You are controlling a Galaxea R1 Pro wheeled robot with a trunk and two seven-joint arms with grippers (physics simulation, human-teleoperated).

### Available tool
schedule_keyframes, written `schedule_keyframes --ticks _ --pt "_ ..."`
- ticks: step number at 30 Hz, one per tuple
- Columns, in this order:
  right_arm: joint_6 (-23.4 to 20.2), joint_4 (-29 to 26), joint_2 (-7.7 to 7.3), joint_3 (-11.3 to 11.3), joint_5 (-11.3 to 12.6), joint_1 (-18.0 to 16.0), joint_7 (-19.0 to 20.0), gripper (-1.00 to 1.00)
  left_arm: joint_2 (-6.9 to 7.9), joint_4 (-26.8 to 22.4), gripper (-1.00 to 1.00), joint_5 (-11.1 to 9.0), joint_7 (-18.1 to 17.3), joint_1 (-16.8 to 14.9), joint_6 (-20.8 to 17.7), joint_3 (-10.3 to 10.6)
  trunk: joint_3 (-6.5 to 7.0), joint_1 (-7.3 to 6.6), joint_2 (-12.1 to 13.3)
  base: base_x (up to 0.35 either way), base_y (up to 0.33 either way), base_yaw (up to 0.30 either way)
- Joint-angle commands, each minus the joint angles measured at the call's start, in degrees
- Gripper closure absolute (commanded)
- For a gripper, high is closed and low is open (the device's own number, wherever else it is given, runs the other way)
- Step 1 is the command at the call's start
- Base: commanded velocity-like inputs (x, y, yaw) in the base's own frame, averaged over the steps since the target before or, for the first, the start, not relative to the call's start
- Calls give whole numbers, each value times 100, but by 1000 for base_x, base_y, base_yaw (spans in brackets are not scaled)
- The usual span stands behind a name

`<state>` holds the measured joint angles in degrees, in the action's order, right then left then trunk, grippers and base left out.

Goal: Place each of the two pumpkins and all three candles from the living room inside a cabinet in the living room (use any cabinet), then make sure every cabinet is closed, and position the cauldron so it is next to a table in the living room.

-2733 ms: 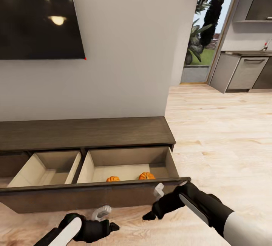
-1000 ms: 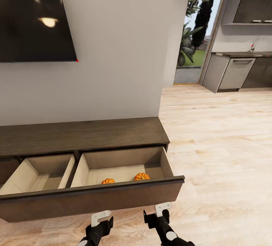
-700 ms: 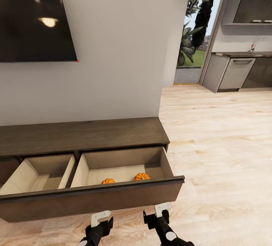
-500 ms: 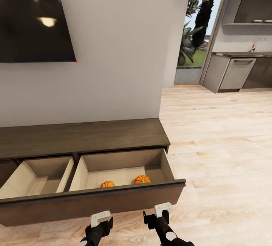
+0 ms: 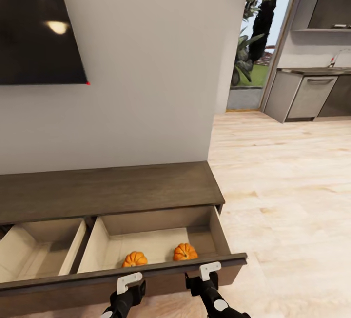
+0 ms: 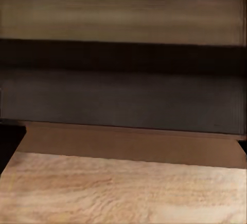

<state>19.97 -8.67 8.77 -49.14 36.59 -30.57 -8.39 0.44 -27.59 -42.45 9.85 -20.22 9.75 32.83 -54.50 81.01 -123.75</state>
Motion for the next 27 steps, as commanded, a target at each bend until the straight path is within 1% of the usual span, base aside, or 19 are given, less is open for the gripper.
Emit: schedule_keyframes --ticks 1,24,27 --pt "13 -18 2 -60 -62 -17 -5 -100 0 2 -100 0 -1 0 0 -2 2 -1 0 341 0 0" --pt "24 -27 37 -61 -100 -12 -5 -100 17 1 -100 -13 -1 0 0 -13 2 -1 0 341 0 0" --pt "24 -25 37 -61 -99 -16 -5 -100 18 0 -100 -14 -1 0 0 -60 2 -1 0 341 0 0"
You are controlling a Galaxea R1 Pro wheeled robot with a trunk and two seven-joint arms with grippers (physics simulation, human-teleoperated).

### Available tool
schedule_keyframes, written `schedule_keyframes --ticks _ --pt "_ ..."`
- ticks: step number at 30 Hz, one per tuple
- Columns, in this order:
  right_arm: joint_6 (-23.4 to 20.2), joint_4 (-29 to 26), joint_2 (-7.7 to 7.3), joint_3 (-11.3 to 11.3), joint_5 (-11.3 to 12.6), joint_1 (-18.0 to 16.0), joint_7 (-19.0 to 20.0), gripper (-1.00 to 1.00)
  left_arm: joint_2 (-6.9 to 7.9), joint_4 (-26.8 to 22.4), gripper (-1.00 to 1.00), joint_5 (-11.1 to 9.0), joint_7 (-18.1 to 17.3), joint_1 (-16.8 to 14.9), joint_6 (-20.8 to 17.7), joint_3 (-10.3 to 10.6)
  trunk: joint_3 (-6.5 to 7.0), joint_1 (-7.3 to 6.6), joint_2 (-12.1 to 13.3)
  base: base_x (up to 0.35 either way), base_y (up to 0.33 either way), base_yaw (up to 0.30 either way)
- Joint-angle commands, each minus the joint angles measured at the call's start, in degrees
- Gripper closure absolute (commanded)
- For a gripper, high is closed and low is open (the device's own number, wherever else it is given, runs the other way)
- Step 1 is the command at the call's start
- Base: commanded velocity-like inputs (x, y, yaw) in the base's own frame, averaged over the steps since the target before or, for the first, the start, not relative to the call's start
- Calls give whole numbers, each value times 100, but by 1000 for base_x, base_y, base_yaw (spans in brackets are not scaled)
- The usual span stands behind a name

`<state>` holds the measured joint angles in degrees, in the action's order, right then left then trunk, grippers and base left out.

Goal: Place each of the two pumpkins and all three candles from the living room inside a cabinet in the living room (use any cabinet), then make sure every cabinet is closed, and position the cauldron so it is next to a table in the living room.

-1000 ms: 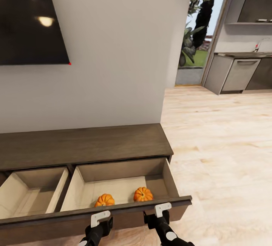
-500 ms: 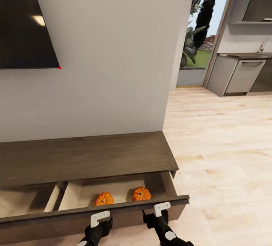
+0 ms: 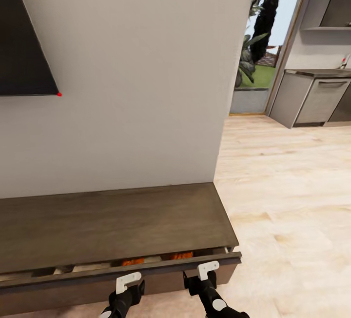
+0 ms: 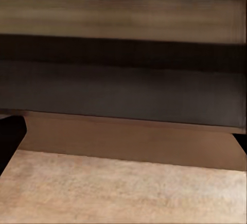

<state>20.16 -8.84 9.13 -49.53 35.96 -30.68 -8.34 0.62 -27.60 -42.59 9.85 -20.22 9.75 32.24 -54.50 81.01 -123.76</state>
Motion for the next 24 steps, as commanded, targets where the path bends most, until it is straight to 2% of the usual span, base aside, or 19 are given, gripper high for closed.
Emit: schedule_keyframes --ticks 1,8,24 --pt "6 -10 1 -22 -38 -2 -10 -100 0 0 -100 1 0 0 0 -26 1 0 0 341 0 0" --pt "6 -13 3 -23 -41 -5 -10 -100 8 -10 -100 -3 0 0 5 -75 1 0 0 274 0 0" --pt "14 -13 -7 -13 -2 -6 -10 -100 -29 34 -100 -3 0 0 9 -78 1 0 0 -315 0 0"
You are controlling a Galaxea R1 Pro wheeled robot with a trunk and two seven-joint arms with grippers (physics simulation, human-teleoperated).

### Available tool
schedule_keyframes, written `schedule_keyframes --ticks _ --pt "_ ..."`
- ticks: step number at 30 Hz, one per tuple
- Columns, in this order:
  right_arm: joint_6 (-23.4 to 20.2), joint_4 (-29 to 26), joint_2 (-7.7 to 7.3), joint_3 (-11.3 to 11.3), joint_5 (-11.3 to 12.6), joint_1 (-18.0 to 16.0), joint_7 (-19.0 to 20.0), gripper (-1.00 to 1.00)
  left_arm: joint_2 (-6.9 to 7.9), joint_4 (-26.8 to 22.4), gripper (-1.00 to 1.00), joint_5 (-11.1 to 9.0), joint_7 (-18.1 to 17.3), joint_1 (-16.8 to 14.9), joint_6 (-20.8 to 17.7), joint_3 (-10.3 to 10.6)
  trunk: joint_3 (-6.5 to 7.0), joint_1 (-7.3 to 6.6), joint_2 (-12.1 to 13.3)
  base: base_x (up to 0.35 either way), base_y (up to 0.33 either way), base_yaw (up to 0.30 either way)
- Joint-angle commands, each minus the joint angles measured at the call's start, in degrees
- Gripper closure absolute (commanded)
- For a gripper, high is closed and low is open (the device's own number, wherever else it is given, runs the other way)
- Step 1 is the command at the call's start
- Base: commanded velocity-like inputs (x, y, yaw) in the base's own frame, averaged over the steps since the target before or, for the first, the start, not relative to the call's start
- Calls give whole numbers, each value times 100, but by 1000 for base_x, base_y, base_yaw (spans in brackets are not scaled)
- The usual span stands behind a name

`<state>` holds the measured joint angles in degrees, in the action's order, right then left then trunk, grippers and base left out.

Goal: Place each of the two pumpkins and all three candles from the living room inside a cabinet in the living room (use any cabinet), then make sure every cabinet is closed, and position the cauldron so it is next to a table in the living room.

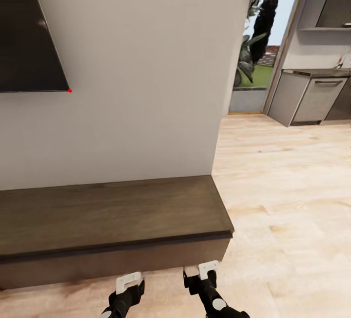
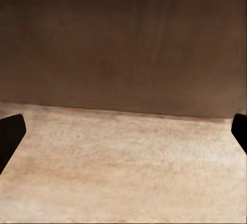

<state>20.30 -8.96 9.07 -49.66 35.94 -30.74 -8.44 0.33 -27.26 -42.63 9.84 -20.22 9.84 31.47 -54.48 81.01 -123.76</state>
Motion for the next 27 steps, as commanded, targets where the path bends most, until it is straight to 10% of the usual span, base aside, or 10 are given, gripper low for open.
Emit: schedule_keyframes --ticks 1,16,27 --pt "0 0 -7 2 0 -1 0 -100 -4 5 -100 0 0 0 0 3 0 0 0 -344 0 0" --pt "-9 283 -263 121 41 1 -74 -100 124 524 -100 -18 -8 -1 -8 10 0 0 0 -345 0 0" --pt "-62 1253 -321 342 54 347 -75 -100 139 2225 -100 -40 -54 0 -10 38 -1 0 0 -345 0 0"
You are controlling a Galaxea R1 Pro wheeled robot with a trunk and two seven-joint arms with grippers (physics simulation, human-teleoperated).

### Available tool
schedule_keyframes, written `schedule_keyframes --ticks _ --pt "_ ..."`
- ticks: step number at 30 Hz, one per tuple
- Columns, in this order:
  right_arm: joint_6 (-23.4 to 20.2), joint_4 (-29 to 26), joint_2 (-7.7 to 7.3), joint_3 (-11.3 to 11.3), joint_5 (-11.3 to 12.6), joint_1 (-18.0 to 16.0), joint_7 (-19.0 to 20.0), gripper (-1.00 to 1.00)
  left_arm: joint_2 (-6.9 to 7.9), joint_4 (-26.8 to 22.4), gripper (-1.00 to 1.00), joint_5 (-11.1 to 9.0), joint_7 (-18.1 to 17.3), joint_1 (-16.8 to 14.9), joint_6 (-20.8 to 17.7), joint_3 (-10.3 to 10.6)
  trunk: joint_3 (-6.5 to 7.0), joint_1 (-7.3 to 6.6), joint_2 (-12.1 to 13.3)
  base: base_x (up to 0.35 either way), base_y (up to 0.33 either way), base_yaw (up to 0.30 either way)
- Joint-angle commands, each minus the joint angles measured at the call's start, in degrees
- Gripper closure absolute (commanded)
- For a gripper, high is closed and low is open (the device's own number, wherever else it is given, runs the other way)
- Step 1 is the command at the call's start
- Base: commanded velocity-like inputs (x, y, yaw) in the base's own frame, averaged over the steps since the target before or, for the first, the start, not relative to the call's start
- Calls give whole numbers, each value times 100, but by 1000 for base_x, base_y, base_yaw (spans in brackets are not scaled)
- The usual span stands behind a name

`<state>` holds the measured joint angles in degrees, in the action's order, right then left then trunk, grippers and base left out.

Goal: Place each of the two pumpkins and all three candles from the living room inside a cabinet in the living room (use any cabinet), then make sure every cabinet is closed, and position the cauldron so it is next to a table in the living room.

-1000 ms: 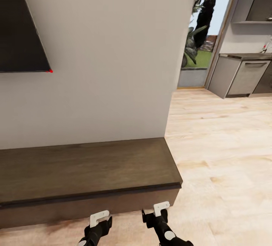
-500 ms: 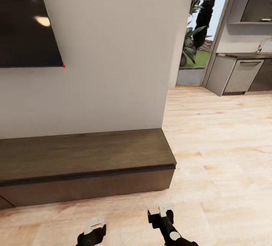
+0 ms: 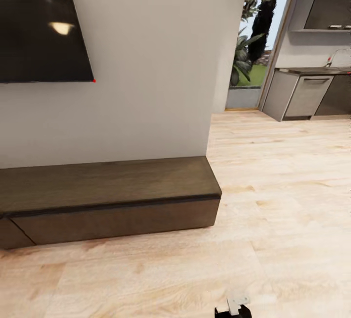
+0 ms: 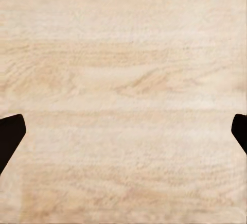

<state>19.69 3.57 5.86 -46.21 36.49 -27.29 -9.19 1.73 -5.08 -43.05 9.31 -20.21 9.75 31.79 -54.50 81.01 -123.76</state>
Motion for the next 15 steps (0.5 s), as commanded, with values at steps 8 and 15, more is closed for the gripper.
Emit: schedule_keyframes --ticks 8,15 --pt "-19 -7 -82 -2 6 176 18 -100 93 323 -100 40 -17 33 0 25 -47 0 0 -104 0 65" --pt "40 -51 -73 -2 -39 632 49 -100 106 357 -100 34 -17 41 -8 28 -55 0 0 -3 0 10"
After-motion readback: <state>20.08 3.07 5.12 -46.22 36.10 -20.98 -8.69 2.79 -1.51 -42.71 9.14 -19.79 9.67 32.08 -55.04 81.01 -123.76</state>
